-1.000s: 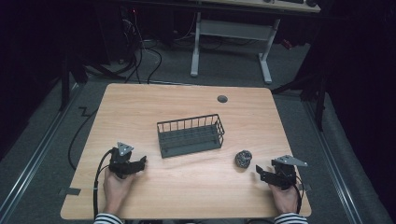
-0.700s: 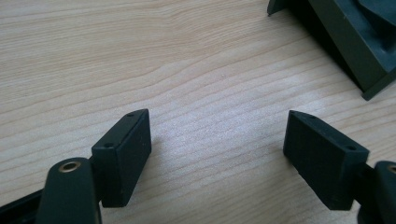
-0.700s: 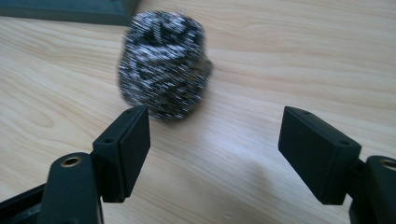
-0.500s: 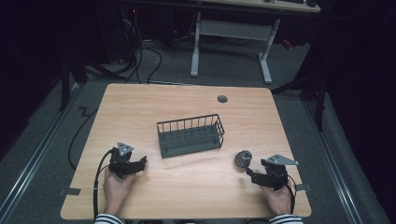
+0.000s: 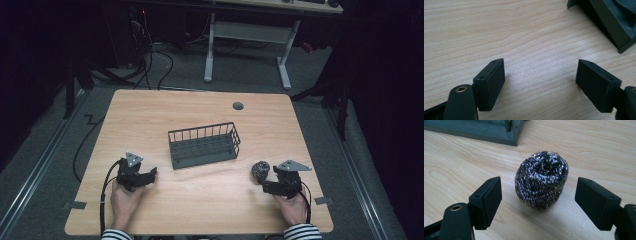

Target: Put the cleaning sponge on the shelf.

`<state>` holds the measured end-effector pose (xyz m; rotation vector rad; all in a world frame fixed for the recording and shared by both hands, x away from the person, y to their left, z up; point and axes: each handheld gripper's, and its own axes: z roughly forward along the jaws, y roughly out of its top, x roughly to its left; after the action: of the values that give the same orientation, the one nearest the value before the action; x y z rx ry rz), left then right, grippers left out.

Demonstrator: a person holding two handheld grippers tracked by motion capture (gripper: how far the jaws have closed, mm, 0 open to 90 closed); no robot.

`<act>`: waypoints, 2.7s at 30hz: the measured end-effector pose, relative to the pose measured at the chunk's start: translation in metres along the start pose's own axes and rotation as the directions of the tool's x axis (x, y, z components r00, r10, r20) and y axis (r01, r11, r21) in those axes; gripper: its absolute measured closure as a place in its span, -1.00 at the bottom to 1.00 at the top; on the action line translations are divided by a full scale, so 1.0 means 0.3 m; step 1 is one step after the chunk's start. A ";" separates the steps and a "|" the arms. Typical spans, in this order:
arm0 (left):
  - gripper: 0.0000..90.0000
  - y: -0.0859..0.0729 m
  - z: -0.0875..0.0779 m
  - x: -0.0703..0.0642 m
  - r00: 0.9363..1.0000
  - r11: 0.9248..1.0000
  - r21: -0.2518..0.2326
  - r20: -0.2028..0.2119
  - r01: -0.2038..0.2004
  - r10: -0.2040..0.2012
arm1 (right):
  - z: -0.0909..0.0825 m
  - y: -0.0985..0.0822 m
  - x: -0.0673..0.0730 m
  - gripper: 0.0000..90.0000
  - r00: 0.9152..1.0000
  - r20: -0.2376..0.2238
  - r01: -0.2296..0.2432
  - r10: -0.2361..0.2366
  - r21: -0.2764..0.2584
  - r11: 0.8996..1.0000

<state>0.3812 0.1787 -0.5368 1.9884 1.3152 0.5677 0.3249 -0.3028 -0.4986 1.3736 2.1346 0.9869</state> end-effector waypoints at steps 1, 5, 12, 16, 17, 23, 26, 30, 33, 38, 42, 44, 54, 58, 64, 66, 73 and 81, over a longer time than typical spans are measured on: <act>-0.47 0.000 0.000 0.000 1.000 1.000 0.000 0.000 0.000 0.000 | 0.004 0.007 0.003 -0.52 1.000 -0.002 0.000 0.000 0.002 1.000; -0.47 0.000 0.000 0.000 1.000 1.000 0.000 0.000 0.000 0.000 | 0.025 0.021 0.010 -0.52 1.000 -0.006 0.003 -0.003 0.004 1.000; -0.47 0.000 0.000 0.000 1.000 1.000 0.000 0.000 0.000 0.000 | 0.063 0.022 0.003 -0.52 1.000 -0.002 -0.016 0.016 0.033 0.999; -0.47 0.000 0.000 0.000 1.000 1.000 0.000 0.000 0.000 0.000 | 0.085 0.022 -0.001 -0.51 1.000 0.002 -0.015 0.014 0.050 0.999; -0.47 0.000 0.000 0.000 1.000 1.000 0.000 0.000 0.000 0.000 | 0.094 0.021 -0.003 -0.49 1.000 0.005 -0.020 0.020 0.061 0.998; -0.47 0.000 0.000 0.000 1.000 1.000 0.000 0.000 0.000 0.000 | 0.106 0.019 -0.007 -0.36 1.000 -0.010 -0.024 0.025 0.070 0.997; -0.47 0.000 0.000 -0.001 1.000 1.000 -0.002 0.001 0.001 -0.001 | 0.108 0.018 -0.008 -0.27 1.000 -0.026 -0.014 0.016 0.071 0.997; -0.47 0.000 0.000 -0.001 1.000 1.000 -0.002 0.001 0.001 -0.001 | 0.106 0.018 -0.008 -0.24 0.999 -0.034 -0.016 0.018 0.072 0.997; -0.47 0.000 0.000 -0.001 1.000 1.000 -0.002 0.001 0.001 -0.001 | 0.104 0.018 -0.004 -0.21 0.999 -0.038 -0.014 0.017 0.073 0.997; -0.47 0.000 0.000 -0.002 1.000 1.000 -0.002 0.000 0.002 -0.002 | 0.101 0.019 -0.003 -0.19 0.998 -0.057 -0.017 0.020 0.066 0.998; -0.47 0.000 0.000 -0.002 1.000 1.000 -0.002 0.000 0.002 -0.002 | 0.094 0.021 -0.003 -0.18 0.998 -0.062 -0.015 0.019 0.054 0.998; -0.47 0.000 0.000 -0.002 1.000 1.000 -0.002 0.000 0.002 -0.002 | 0.084 0.022 -0.002 -0.18 0.998 -0.065 -0.021 0.024 0.044 0.999; -0.48 0.001 0.001 -0.002 1.000 1.000 -0.002 0.001 0.003 -0.003 | 0.058 0.027 -0.006 -0.18 0.997 -0.076 -0.023 0.025 0.024 0.999; -0.48 0.001 0.001 -0.002 1.000 1.000 -0.002 0.001 0.003 -0.003 | 0.044 0.033 -0.009 -0.18 0.995 -0.089 -0.031 0.033 0.023 0.999; -0.48 0.000 0.001 -0.002 1.000 1.000 -0.002 0.001 0.002 -0.002 | 0.020 0.071 0.003 -0.18 0.994 -0.111 -0.013 0.013 0.004 1.000; -0.48 0.000 0.001 -0.002 1.000 1.000 -0.002 0.001 0.003 -0.003 | 0.015 0.085 0.009 -0.18 0.993 -0.116 -0.017 0.017 0.002 1.000; -0.48 0.000 0.001 -0.002 1.000 1.000 -0.002 0.001 0.003 -0.003 | 0.001 0.128 0.031 -0.18 0.988 -0.155 -0.002 -0.001 -0.021 1.000; -0.48 0.000 0.001 -0.002 1.000 1.000 -0.002 0.001 0.002 -0.002 | -0.008 0.203 0.048 -0.18 0.981 -0.191 0.017 -0.025 -0.042 0.999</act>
<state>0.3814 0.1781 -0.5369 1.9852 1.3162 0.5669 0.3543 -0.2746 -0.4509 1.2800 2.2481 1.1901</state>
